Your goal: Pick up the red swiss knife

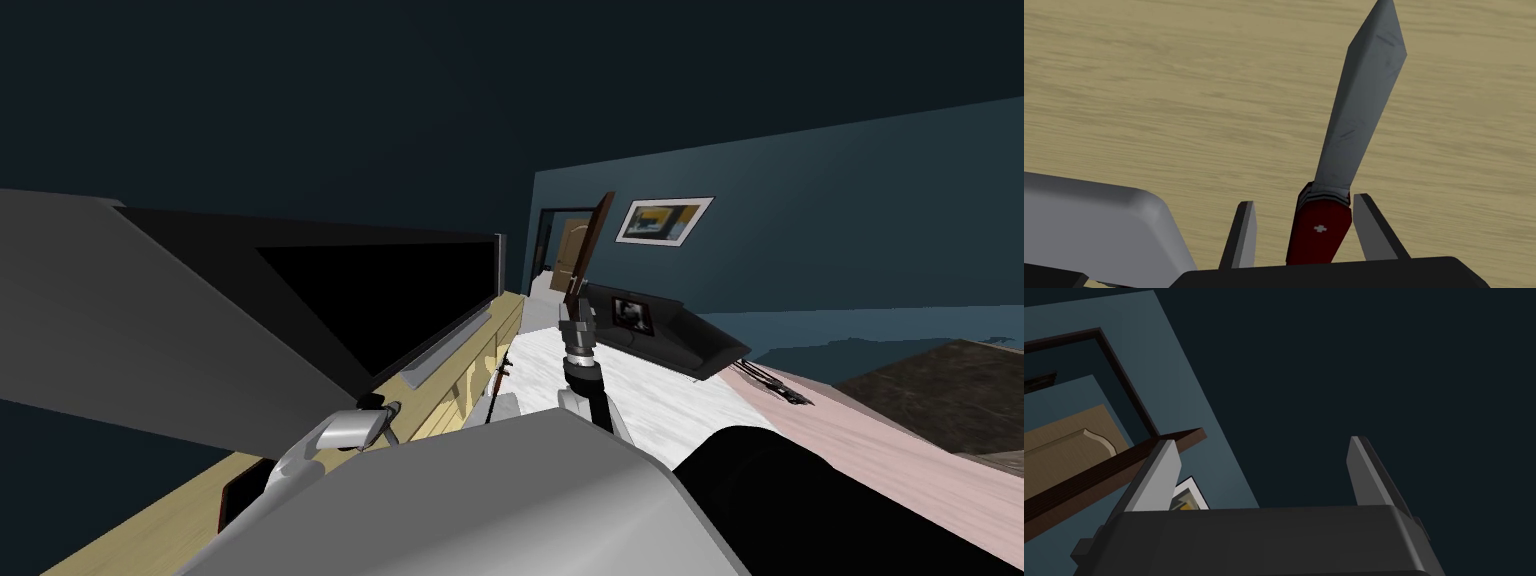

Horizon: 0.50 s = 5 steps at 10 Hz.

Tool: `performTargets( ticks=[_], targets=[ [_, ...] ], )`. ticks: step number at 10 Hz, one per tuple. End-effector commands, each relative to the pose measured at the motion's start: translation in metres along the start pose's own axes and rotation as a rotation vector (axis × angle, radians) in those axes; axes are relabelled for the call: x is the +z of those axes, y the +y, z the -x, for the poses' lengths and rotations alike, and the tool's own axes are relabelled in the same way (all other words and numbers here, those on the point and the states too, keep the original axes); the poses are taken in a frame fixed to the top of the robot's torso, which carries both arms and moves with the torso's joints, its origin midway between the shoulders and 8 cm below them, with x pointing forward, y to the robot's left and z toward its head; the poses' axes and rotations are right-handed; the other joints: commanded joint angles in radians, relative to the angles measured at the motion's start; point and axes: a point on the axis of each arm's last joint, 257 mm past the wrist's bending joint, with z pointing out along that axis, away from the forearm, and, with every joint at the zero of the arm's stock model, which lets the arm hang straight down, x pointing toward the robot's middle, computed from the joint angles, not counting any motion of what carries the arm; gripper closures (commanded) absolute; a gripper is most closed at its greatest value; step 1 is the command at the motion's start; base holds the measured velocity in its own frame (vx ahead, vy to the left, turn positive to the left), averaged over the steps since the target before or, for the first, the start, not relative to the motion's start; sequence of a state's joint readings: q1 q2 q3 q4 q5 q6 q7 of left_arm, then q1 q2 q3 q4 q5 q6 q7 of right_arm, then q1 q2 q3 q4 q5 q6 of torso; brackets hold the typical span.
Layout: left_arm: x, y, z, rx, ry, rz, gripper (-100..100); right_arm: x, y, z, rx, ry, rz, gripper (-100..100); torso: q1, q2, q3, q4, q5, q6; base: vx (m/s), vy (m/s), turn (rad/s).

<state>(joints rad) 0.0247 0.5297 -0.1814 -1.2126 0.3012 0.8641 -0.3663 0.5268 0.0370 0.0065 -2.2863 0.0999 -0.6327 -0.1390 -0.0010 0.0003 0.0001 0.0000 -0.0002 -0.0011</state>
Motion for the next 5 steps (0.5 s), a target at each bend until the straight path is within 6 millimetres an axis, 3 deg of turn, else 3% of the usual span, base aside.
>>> performTargets(
  ticks=[1, 4, 5],
  targets=[
    [0.0000, 0.0000, 0.0000, 0.000, 0.000, 0.000, 100, 0.0000, 0.0000, 0.0000, 0.000, 0.000, 0.000, 0, 0.000, 0.000, 0.000, 0.000, 0.000, 0.000, 0.000, 0.000, 0.000],
    [-0.0001, -0.0006, 0.0001, 0.000, 0.000, -0.001, 100, 0.0000, 0.0000, 0.0000, 0.000, 0.000, 0.000, 0, 0.000, -0.001, 0.000, 0.000, 0.000, 0.000, 0.000, 0.000, 0.000],
    [-0.0001, -0.0005, 0.0001, 0.000, 0.000, -0.001, 0, 0.0000, 0.0000, 0.0000, 0.000, 0.000, 0.000, 0, 0.000, 0.000, 0.000, 0.000, 0.000, 0.000, 0.000, 0.000, 0.000]
  ],
)
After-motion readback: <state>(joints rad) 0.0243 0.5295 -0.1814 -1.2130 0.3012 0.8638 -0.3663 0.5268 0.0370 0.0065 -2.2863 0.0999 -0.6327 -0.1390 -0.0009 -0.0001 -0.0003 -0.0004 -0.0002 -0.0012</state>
